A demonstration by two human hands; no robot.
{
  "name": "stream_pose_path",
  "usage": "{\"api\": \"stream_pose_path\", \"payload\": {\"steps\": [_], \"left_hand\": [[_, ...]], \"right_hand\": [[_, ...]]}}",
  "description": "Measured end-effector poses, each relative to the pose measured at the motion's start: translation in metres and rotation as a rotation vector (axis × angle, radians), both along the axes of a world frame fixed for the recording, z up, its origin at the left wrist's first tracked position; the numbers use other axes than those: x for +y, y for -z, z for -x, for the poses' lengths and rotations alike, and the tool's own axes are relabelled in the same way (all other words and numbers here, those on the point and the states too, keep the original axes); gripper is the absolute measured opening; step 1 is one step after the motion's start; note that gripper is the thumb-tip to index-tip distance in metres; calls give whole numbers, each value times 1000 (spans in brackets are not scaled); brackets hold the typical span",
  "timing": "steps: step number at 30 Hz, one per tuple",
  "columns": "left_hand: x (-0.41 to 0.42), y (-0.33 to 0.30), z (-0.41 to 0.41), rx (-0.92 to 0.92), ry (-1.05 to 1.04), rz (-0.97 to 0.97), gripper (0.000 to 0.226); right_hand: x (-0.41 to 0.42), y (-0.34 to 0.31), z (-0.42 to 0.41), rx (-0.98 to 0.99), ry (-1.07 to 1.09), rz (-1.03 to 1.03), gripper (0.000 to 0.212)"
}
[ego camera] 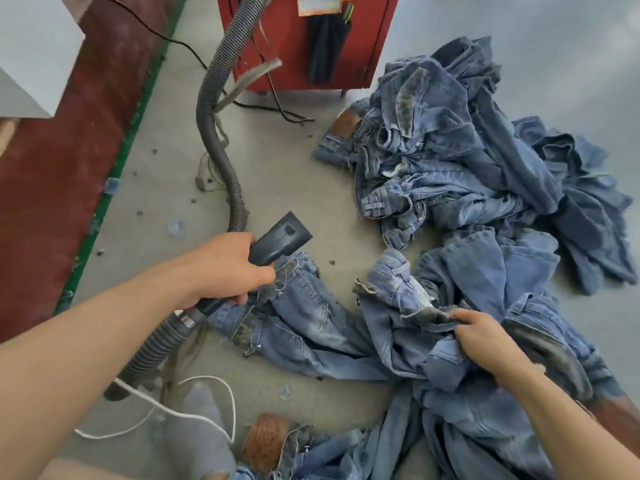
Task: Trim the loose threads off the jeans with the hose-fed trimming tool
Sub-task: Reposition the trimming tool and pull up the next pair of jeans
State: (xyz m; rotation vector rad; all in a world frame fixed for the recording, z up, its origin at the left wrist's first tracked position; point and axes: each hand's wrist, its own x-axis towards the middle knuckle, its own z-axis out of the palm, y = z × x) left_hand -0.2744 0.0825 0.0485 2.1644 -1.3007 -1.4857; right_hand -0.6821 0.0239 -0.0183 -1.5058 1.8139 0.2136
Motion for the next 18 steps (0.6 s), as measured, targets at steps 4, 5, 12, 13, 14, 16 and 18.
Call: {"api": "stream_pose_path", "payload": {"steps": [4, 5, 12, 13, 14, 16, 18], "left_hand": [[1, 0, 4, -3, 75, -16, 17], [1, 0, 6, 1, 83, -9, 17], [5, -7, 17, 9, 113, -4, 17], [6, -6, 18, 4, 108, -2, 17], [7, -6, 18, 0, 104, 1, 18], [8, -6, 18, -4, 107, 8, 20], [9, -7, 19, -9, 111, 16, 21]], "right_hand": [[10, -27, -22, 261, -286, -226, 78], [11, -21, -30, 372, -343, -205, 92], [39, 39, -61, 525, -764, 122, 64], [41, 43, -61, 408, -731, 56, 59], [42, 44, -62, 296, -656, -9, 51], [43, 37, -65, 143, -408, -54, 35], [41, 24, -59, -88, -63, -55, 27]]}}
